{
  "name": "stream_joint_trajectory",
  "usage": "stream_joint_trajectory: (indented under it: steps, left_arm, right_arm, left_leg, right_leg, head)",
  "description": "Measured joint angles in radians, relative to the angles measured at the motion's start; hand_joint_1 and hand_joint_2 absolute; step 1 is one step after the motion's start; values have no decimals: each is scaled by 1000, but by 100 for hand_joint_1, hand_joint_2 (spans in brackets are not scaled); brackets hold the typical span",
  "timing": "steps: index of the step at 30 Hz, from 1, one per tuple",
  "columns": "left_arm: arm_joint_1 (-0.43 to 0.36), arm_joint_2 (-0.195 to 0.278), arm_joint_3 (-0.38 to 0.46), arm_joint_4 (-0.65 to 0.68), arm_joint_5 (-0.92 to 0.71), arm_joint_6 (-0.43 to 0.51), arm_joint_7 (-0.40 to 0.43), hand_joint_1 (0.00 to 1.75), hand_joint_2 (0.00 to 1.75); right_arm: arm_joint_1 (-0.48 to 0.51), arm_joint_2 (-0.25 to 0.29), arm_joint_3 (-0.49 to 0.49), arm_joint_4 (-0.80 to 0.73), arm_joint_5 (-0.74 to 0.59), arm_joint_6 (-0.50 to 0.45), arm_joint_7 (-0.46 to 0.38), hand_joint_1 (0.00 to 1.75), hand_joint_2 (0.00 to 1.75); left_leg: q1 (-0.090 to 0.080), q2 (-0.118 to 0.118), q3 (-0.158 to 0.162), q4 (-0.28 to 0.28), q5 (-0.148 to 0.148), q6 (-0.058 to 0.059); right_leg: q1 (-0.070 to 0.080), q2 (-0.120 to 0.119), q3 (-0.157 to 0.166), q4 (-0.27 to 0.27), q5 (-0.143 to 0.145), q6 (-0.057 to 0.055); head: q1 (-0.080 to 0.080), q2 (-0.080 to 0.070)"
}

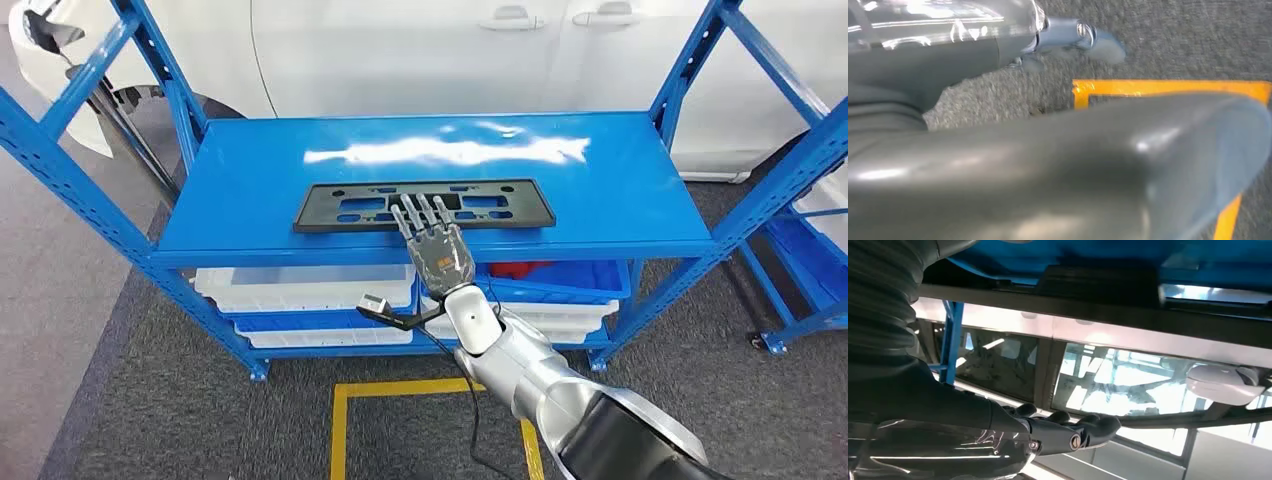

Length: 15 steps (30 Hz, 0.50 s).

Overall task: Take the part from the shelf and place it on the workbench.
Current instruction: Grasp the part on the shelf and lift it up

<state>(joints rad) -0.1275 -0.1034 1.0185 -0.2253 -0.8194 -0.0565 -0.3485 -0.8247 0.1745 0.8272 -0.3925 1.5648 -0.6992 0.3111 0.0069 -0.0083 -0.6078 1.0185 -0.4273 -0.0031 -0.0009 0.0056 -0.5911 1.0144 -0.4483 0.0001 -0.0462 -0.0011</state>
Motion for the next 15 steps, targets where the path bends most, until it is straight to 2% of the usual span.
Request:
stream_joint_trajectory:
  steps: [2, 3, 5, 7, 8, 9, 10, 12, 13, 15]
  left_arm:
    - [0, 0, 0, 0, 0, 0, 0, 0, 0]
    - [1, 0, 0, 0, 0, 0, 0, 0, 0]
    - [-1, 0, 0, 0, 0, 0, 0, 0, 0]
    - [-2, 0, 0, 0, 0, 0, 0, 0, 0]
    - [-1, 0, 0, 0, 0, 0, 0, 0, 0]
    - [-1, 0, 0, 0, 0, 0, 0, 0, 0]
    - [0, 0, 0, 0, 0, 0, 0, 0, 0]
    - [0, 0, 0, 0, 0, 0, 0, 0, 0]
    - [0, 0, 0, 0, 0, 0, 0, 0, 0]
    - [0, 0, 0, 0, 0, 0, 0, 0, 0]
  right_arm:
    - [-1, 0, -1, 0, 0, 0, -1, 0, 175]
    - [-3, 1, -2, 0, 0, 0, -1, 0, 175]
    - [-5, 1, -6, 0, 0, 0, -2, 0, 175]
    - [-2, 0, -8, 1, 0, 0, -2, 0, 175]
    - [1, 0, -8, 1, 0, 0, -2, 0, 175]
    - [2, 0, -8, 2, 0, 0, -3, 0, 175]
    - [3, 0, -8, 2, 0, 0, -3, 0, 175]
    - [0, 0, -8, 1, 0, 0, -6, 0, 175]
    - [-2, 1, -8, 1, 0, 0, -7, 0, 175]
    - [-3, 3, -8, 1, 0, 0, -10, 0, 175]
  left_leg:
    - [4, 0, 3, -6, 3, 6]
    - [6, 1, 6, -10, 4, 13]
    - [9, 2, 10, -16, 5, 22]
    - [8, 3, 10, -16, 3, 26]
    - [7, 2, 11, -15, 2, 27]
    - [7, 2, 12, -13, 0, 26]
    - [7, 1, 14, -11, -3, 25]
    - [5, 0, 18, -6, -11, 19]
    - [4, -1, 18, -3, -14, 14]
    - [1, -1, 18, -2, -19, 4]
  right_leg:
    - [0, 0, 1, 3, -4, 6]
    - [0, 0, -5, 17, -15, 11]
    - [-2, 0, -48, 107, -64, 19]
    - [-5, 0, -119, 241, -116, 23]
    - [-6, -1, -144, 283, -122, 25]
    - [-7, -1, -150, 285, -108, 25]
    - [-7, -1, -135, 246, -75, 24]
    - [-7, -1, -74, 110, -4, 18]
    - [-6, 0, -49, 56, 14, 14]
    - [-2, 1, -31, 14, 16, 6]
  head:
    - [0, 0]
    - [0, 0]
    - [0, 0]
    - [0, 0]
    - [0, 0]
    - [0, 0]
    - [0, 0]
    - [0, 0]
    - [0, 0]
    - [0, 0]
